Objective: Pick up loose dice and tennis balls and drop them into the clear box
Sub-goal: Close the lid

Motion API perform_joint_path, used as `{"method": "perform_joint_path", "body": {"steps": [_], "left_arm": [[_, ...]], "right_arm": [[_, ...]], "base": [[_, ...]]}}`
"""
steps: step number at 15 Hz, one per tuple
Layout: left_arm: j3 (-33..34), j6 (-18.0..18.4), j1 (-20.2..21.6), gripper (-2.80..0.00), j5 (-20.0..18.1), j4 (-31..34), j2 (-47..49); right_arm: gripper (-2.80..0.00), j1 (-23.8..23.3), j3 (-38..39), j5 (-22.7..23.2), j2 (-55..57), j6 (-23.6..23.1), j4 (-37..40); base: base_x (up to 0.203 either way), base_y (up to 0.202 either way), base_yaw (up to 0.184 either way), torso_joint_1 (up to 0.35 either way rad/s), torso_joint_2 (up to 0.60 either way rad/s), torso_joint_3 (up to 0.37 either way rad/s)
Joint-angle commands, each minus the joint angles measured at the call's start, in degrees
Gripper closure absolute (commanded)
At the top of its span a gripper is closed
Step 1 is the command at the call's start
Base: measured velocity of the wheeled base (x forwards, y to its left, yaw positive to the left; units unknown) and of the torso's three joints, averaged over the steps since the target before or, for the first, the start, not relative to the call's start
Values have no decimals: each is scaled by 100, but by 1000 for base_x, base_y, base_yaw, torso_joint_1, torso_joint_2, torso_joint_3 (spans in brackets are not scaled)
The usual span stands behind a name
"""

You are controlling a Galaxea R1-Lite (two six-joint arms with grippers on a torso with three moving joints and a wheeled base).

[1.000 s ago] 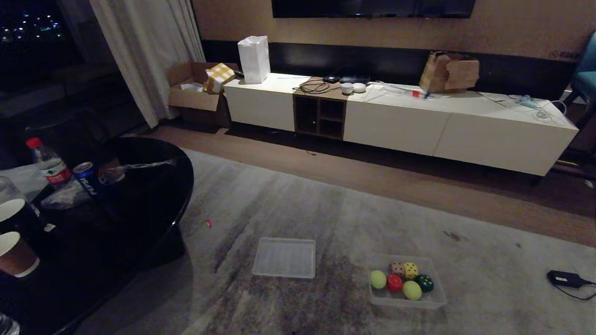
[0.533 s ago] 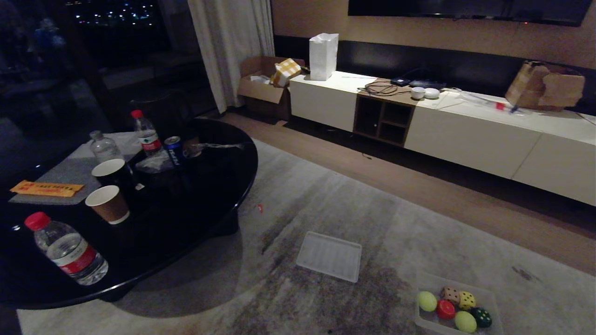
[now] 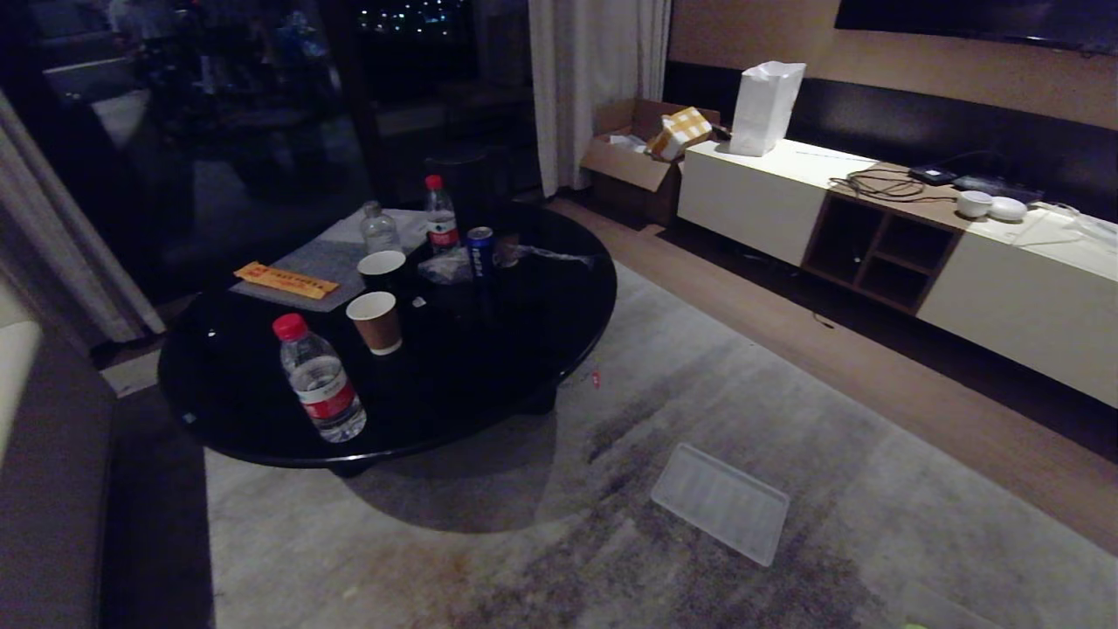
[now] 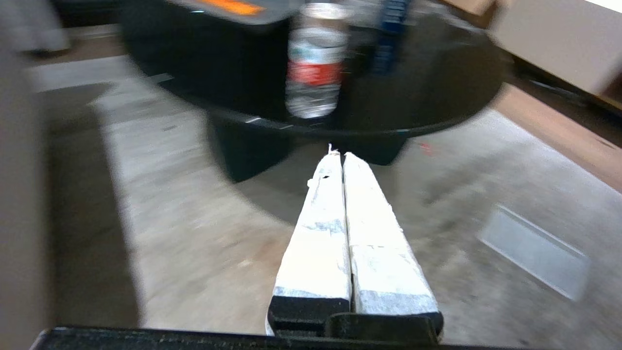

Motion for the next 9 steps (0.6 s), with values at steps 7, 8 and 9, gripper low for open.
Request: {"method": "perform_joint_path", "body": {"steps": [7,8,9], "left_arm": [[9,-7,0,0,7,-4,9],[9,-7,0,0,14,-4,9],[9,-16,0,0,14,-4,2]], "right_arm": [[0,2,-1,4,9,-6,-3],[0,2,-1,4,9,-6,-3],[0,2,-1,4,9,-6,-3]], "base": [[1,-7,136,2,2,2],[0,0,0,0,0,0],[0,0,0,0,0,0]]}}
